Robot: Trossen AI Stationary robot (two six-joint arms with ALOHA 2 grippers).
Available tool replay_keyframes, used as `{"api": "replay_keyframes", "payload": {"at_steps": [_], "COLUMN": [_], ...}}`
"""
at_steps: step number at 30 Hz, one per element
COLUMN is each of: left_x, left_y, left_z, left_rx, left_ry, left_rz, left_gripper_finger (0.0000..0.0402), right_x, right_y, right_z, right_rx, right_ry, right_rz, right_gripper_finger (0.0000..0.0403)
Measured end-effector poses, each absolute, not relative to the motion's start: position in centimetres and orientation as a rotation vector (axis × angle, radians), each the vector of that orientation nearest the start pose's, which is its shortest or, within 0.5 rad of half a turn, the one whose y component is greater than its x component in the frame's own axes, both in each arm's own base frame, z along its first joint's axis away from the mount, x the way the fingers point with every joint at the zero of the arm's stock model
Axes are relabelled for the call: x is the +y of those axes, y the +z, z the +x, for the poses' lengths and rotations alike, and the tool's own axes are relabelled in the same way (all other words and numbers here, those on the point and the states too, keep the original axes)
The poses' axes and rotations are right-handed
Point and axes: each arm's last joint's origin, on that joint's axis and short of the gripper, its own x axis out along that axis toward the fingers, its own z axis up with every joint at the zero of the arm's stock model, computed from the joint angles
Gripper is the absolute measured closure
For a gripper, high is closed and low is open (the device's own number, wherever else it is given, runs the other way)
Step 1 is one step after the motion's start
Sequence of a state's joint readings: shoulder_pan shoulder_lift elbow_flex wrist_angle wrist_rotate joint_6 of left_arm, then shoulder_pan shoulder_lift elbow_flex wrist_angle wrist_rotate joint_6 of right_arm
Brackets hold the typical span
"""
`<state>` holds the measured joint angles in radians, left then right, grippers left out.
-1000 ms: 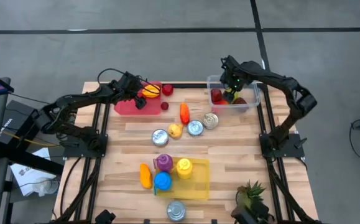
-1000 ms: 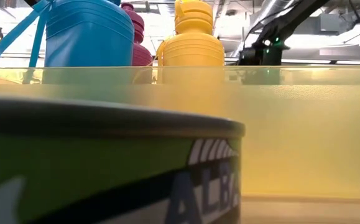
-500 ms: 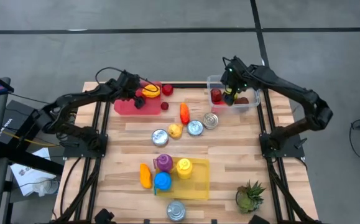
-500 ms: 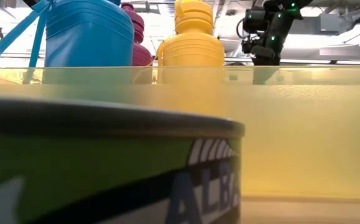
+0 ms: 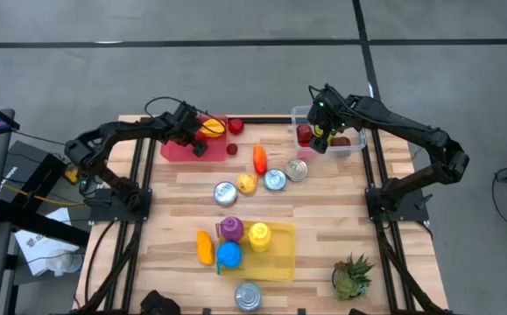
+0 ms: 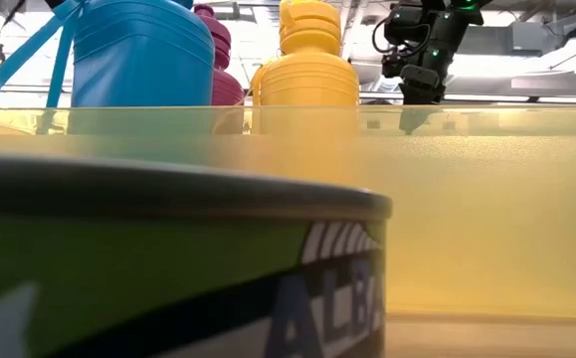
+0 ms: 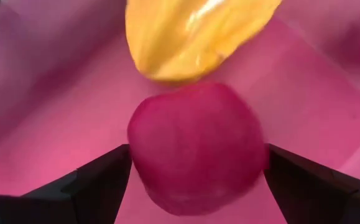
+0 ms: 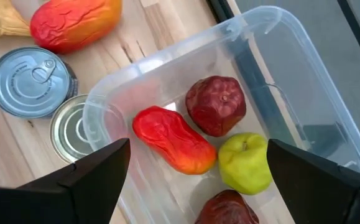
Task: Pick & Place Food Item
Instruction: Put the red apple from the red bin into the transparent bin
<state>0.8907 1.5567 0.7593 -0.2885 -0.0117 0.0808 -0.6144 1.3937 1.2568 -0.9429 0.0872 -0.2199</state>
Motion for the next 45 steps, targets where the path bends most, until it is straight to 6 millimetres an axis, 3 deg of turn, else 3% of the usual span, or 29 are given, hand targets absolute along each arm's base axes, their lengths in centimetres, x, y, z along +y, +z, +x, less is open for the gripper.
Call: {"api": "replay_keyframes", "payload": {"at_steps": [5, 10, 15, 22, 27, 33, 38, 45], "left_x": [21.8, 21.7, 20.6, 17.7, 15.1, 12.7, 11.5, 10.4], "left_y": [14.4, 15.9, 18.4, 21.9, 23.6, 23.7, 23.5, 23.5], "left_z": [17.3, 17.4, 17.8, 18.9, 20.1, 20.4, 20.6, 21.5], "left_rx": [1.068, 0.989, 0.894, 0.726, 0.411, 0.097, -0.016, -0.047], "left_ry": [0.835, 0.856, 0.847, 0.733, 0.534, 0.342, 0.252, 0.191], "left_rz": [-0.377, -0.333, -0.278, -0.196, -0.105, -0.036, -0.015, -0.009], "left_gripper_finger": [0.0089, 0.0159, 0.0161, 0.0161, 0.0161, 0.0161, 0.0161, 0.0161], "right_x": [-15.8, -15.9, -16.0, -16.0, -15.5, -14.3, -13.3, -13.0], "right_y": [30.5, 30.5, 30.6, 30.9, 30.7, 30.2, 29.3, 27.3], "right_z": [22.0, 22.0, 22.2, 22.6, 24.4, 27.2, 28.9, 31.7], "right_rx": [1.111, 1.102, 1.082, 1.028, 0.846, 0.528, 0.263, 0.144], "right_ry": [-0.514, -0.52, -0.524, -0.514, -0.374, -0.185, -0.045, 0.02], "right_rz": [0.097, 0.1, 0.094, 0.084, 0.081, 0.045, 0.045, 0.043], "right_gripper_finger": [0.004, 0.0042, 0.0042, 0.0042, 0.0042, 0.0042, 0.0042, 0.0012]}}
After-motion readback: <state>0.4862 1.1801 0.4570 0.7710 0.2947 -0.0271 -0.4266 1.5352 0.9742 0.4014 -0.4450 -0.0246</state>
